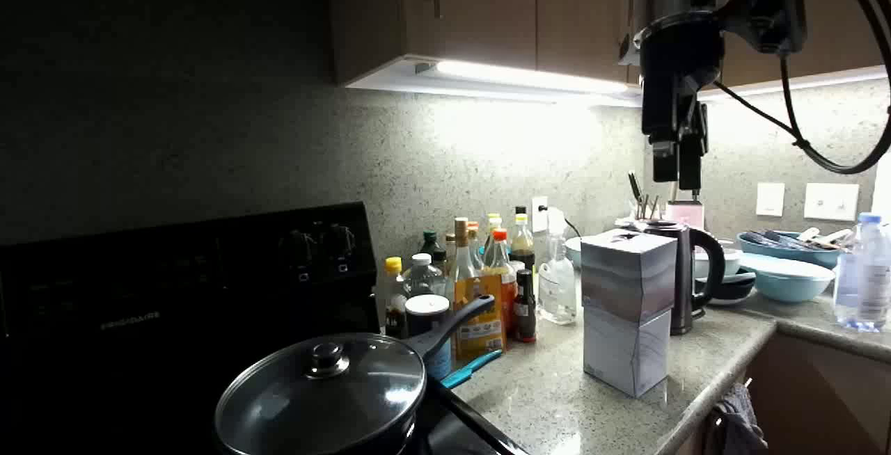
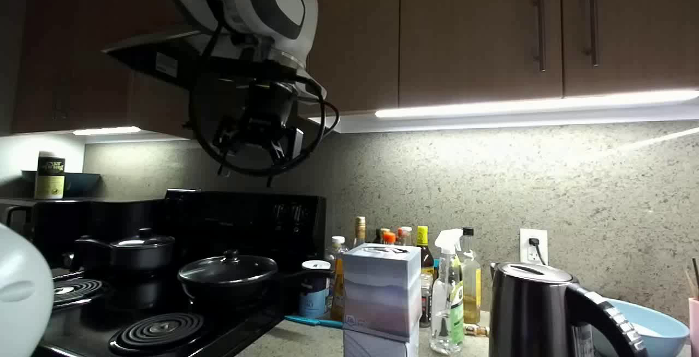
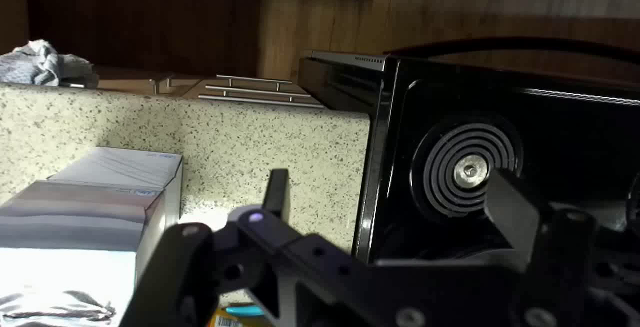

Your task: Unstack the tissue boxes then stack them up again.

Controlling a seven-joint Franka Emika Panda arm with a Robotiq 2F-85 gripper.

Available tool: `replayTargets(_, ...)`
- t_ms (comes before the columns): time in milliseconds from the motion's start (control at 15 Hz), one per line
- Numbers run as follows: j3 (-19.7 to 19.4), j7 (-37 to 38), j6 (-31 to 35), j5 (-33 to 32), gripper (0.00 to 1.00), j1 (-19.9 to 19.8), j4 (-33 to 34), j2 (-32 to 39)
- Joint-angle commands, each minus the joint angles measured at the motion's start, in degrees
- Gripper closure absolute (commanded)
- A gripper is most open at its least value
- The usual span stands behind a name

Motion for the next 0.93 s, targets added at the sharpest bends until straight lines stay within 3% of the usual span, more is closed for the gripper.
replayTargets(0,0.9,-0.5,-0.2,0.4,0.00,-1.2,0.2,0.1)
replayTargets(400,0.5,-0.8,0.4,0.2,0.00,-1.6,1.0,1.7)
replayTargets(867,-1.4,-0.9,1.6,-0.1,0.00,-4.0,5.6,10.5)
